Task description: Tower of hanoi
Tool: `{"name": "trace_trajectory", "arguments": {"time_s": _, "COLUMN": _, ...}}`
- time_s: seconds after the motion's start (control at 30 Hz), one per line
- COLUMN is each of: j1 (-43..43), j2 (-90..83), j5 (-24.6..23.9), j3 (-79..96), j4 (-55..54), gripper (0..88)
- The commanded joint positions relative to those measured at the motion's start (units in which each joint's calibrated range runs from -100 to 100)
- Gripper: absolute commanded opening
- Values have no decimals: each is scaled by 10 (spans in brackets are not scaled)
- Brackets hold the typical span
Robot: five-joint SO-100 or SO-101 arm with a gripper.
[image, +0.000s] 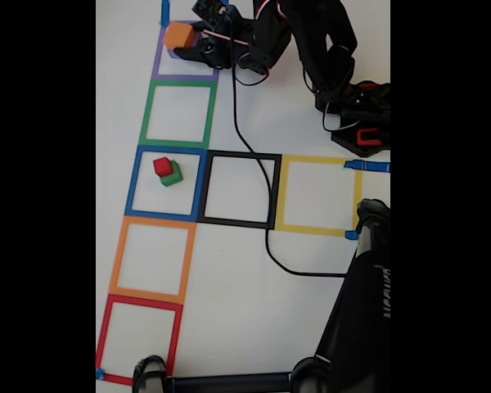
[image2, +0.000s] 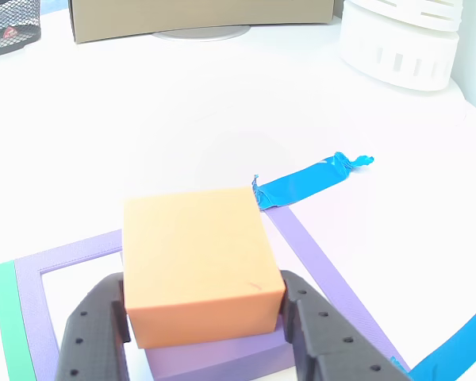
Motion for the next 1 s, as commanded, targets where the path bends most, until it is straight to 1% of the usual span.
{"name": "trace_trajectory", "arguments": {"time_s": 0.0, "j1": -11, "j2": -17, "j5": 4, "j3": -6, "j4": -9, "gripper": 129}}
{"name": "trace_trajectory", "arguments": {"time_s": 0.13, "j1": -21, "j2": -40, "j5": 4, "j3": 1, "j4": 3, "gripper": 137}}
{"name": "trace_trajectory", "arguments": {"time_s": 0.2, "j1": -28, "j2": -70, "j5": 4, "j3": 7, "j4": 32, "gripper": 137}}
{"name": "trace_trajectory", "arguments": {"time_s": 0.33, "j1": -47, "j2": -184, "j5": 4, "j3": 32, "j4": 145, "gripper": 130}}
{"name": "trace_trajectory", "arguments": {"time_s": 0.47, "j1": -69, "j2": -322, "j5": 4, "j3": 44, "j4": 289, "gripper": 122}}
{"name": "trace_trajectory", "arguments": {"time_s": 0.63, "j1": -80, "j2": -511, "j5": 4, "j3": 23, "j4": 535, "gripper": 128}}
{"name": "trace_trajectory", "arguments": {"time_s": 0.73, "j1": -85, "j2": -607, "j5": 4, "j3": -25, "j4": 712, "gripper": 126}}
{"name": "trace_trajectory", "arguments": {"time_s": 0.83, "j1": -101, "j2": -664, "j5": 4, "j3": -116, "j4": 893, "gripper": 124}}
{"name": "trace_trajectory", "arguments": {"time_s": 0.97, "j1": -131, "j2": -674, "j5": 4, "j3": -312, "j4": 1132, "gripper": 121}}
